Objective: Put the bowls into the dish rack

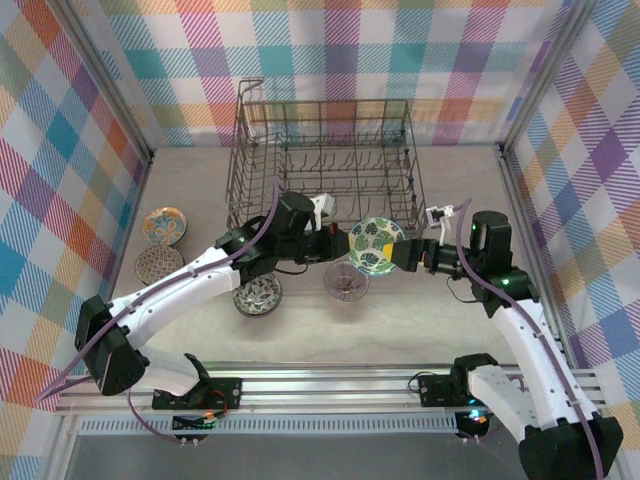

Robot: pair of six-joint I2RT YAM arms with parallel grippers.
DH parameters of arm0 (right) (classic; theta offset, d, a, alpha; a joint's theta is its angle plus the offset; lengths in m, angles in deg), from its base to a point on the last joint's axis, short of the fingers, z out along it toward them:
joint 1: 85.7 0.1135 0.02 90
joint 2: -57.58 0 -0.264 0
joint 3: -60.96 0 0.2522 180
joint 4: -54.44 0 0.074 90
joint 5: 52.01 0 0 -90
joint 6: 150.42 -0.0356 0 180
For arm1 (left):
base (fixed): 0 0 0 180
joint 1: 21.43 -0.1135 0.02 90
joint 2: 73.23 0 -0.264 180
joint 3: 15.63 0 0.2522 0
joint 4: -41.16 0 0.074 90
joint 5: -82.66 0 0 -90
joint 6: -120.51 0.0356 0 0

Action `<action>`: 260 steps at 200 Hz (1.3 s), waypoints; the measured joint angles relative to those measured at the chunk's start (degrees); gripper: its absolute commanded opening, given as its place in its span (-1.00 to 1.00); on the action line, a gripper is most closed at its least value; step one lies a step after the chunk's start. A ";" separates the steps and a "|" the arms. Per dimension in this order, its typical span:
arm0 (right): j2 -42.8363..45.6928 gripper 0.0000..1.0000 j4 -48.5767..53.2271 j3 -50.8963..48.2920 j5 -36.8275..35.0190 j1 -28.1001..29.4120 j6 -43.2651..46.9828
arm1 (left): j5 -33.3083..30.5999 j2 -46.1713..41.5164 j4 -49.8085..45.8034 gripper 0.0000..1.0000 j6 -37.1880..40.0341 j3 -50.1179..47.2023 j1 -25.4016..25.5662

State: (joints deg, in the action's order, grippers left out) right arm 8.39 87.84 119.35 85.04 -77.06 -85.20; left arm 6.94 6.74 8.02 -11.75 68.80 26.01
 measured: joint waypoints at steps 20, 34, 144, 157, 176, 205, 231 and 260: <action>-0.87 0.98 -2.01 -0.11 2.16 -0.74 -1.64 | 1.05 1.44 -0.15 -1.00 0.11 0.00 -0.70; -0.90 0.99 -2.99 -0.39 2.89 -0.76 -2.25 | 1.68 2.19 -0.20 -1.00 0.09 0.02 -1.14; -1.99 0.58 0.79 -1.84 -0.17 -1.20 -0.92 | 1.84 2.91 -1.95 -1.00 0.81 1.73 -1.86; -1.99 0.48 2.23 -1.75 -1.70 -1.20 -0.11 | 1.27 2.91 -2.62 -1.00 1.18 1.75 -1.86; -1.99 0.32 3.91 -1.42 -3.91 -1.20 0.48 | 0.72 2.91 -3.28 -1.00 1.40 1.81 -1.86; -2.14 0.13 5.20 -0.79 -6.45 -1.20 0.57 | -0.28 2.91 -3.48 -1.00 1.44 1.92 -1.77; -3.56 -0.04 5.86 0.31 -8.04 -1.20 0.59 | -1.62 2.93 -4.61 -1.00 1.75 2.73 -1.27; -5.11 -0.08 7.17 1.27 -9.20 -1.18 0.63 | -4.17 2.93 -5.68 -1.00 2.56 3.67 -0.11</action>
State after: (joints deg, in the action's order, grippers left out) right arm 3.27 95.01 120.61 75.84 -78.24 -84.57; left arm 2.77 9.66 2.34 -9.19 72.47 25.90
